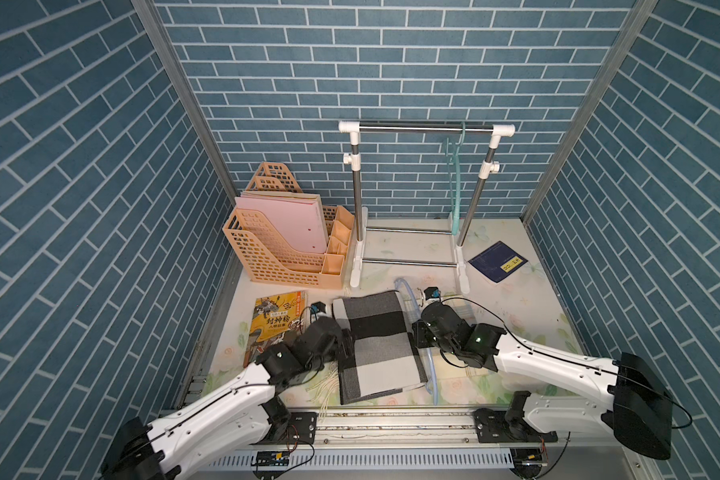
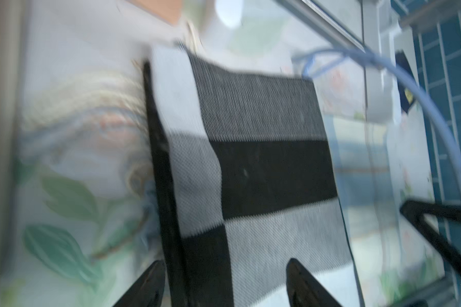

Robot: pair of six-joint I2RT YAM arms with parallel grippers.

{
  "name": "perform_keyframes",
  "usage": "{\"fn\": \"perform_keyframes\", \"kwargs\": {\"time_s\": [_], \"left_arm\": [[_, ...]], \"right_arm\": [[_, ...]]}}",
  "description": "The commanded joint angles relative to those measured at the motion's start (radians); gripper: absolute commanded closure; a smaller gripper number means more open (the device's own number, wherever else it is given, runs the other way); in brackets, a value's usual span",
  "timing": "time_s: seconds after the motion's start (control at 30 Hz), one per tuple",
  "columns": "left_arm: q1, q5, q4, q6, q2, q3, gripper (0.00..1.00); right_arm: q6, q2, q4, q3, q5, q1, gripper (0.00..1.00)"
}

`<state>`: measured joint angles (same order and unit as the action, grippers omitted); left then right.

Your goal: Hang the scarf on the hanger

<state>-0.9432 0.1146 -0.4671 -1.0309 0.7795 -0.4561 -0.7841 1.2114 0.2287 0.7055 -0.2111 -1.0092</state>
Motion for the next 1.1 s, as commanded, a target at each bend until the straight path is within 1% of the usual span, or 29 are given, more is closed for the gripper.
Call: {"fn": "perform_keyframes", "kwargs": {"time_s": [0.0,0.07,0.17,0.23,0.3,0.37,0.47,0.57,0.63,0.73,0.77,0.87,0.97,1.07], "left_arm": [[-0.185,0.098,-0.144,-0.280,-0.033,0.045,0.30],[-0.301,0.120,-0.136,-0.346,-0.006,0.037,0.31],[-0.408,0.132,-0.101,-0.362,0.103,-0.015,0.31],[-0.441,0.140,-0.102,-0.369,0.185,-0.046,0.31],[-0.456,0.137,-0.108,-0.386,0.226,-0.048,0.32],[-0.465,0.135,-0.128,-0.411,0.226,-0.028,0.32],[-0.465,0.126,-0.119,-0.443,0.162,0.038,0.35],[-0.463,0.126,-0.090,-0.457,0.128,0.076,0.49],[-0.461,0.120,-0.079,-0.454,0.141,0.088,0.64],[-0.460,0.128,-0.100,-0.455,0.161,0.091,0.95],[-0.459,0.134,-0.110,-0.456,0.157,0.091,1.00],[-0.456,0.181,-0.202,-0.495,0.104,0.077,1.00],[-0.451,0.257,-0.353,-0.571,0.021,0.044,1.00],[-0.431,0.290,-0.461,-0.609,-0.047,0.020,1.00]], "right_arm": [[0.037,0.009,0.049,-0.019,-0.002,0.009,1.00],[0.038,0.015,0.046,-0.017,-0.001,0.009,1.00],[0.038,0.024,0.045,-0.010,0.001,0.009,1.00],[0.037,0.028,0.048,-0.004,0.001,0.009,1.00],[0.035,0.025,0.050,0.000,0.003,0.009,1.00],[0.033,0.015,0.052,-0.001,0.001,0.009,1.00],[0.031,-0.001,0.054,-0.009,-0.001,0.009,1.00],[0.029,-0.013,0.052,-0.019,-0.002,0.009,1.00],[0.029,-0.016,0.053,-0.023,-0.002,0.009,1.00],[0.031,-0.021,0.055,-0.022,-0.005,0.008,1.00],[0.031,-0.022,0.056,-0.019,-0.005,0.009,1.00],[0.031,-0.030,0.064,-0.014,-0.010,0.009,1.00],[0.031,-0.036,0.081,-0.008,-0.025,0.009,1.00],[0.032,-0.041,0.104,-0.007,-0.044,0.009,1.00]]}}
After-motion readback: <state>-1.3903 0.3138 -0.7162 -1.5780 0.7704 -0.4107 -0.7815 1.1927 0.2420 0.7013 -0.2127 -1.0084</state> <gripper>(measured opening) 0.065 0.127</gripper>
